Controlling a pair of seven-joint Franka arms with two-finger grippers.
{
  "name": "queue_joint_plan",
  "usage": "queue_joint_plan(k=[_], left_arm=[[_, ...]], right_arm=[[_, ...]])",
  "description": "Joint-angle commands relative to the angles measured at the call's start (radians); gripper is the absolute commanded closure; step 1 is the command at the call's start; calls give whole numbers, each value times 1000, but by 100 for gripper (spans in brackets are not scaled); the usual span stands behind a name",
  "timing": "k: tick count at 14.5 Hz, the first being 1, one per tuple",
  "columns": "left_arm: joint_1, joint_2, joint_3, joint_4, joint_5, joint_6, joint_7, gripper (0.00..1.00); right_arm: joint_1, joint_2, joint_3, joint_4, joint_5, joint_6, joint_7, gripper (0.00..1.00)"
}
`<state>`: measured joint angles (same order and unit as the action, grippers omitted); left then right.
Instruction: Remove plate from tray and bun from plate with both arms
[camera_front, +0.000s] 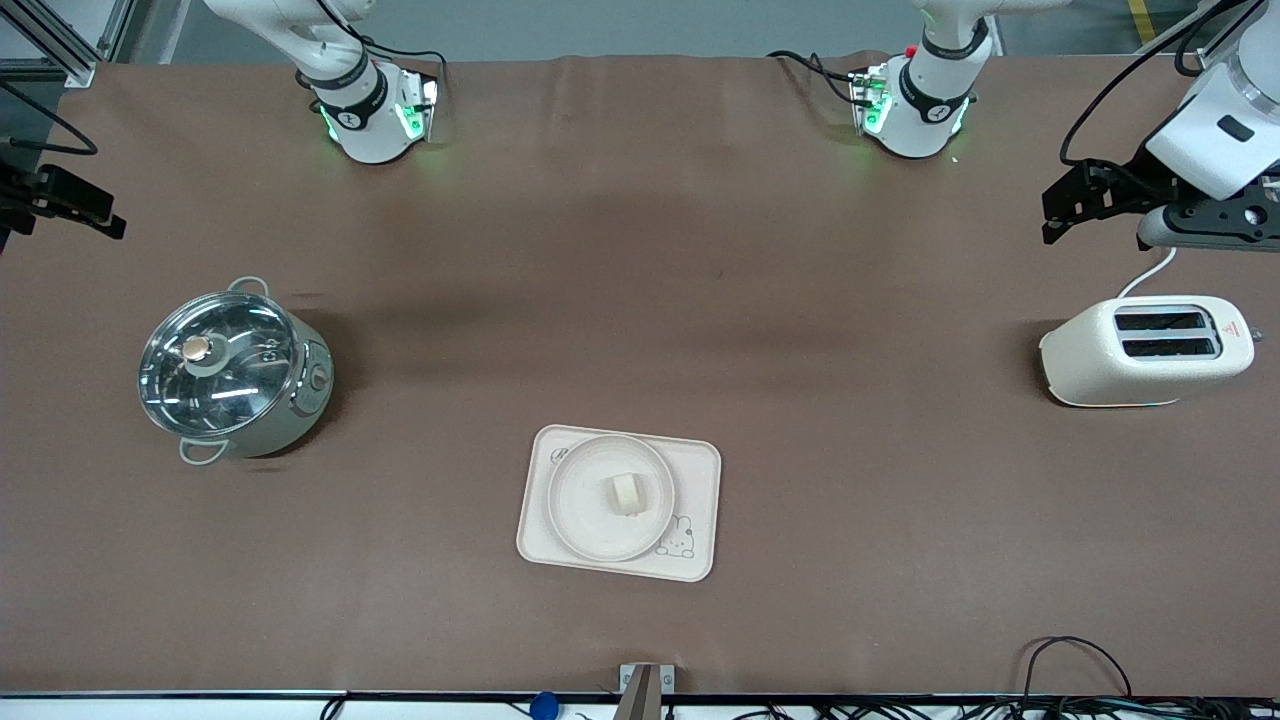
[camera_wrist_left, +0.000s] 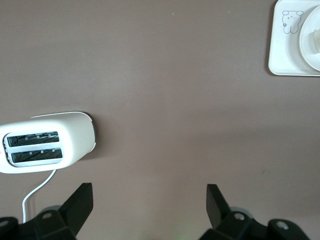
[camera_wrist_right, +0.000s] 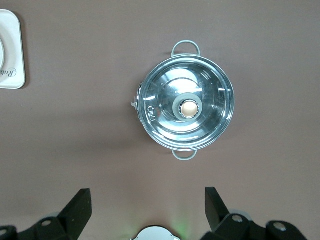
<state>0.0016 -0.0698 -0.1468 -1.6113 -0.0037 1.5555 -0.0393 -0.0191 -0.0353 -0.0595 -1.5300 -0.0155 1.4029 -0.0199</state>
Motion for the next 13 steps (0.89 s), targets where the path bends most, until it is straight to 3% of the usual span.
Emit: queue_joint_plan(k=[1, 10, 13], left_arm=[[3, 13, -4, 21, -2, -6, 12, 0], [6, 15, -4, 22, -1, -5, 13, 0], [5, 33, -4, 45, -2, -3, 15, 0]], right_arm=[[-4, -26, 3, -21, -4, -2, 3, 0], [25, -18, 4, -47, 31, 22, 8, 0], [76, 5, 4, -194, 95, 216, 9, 0]])
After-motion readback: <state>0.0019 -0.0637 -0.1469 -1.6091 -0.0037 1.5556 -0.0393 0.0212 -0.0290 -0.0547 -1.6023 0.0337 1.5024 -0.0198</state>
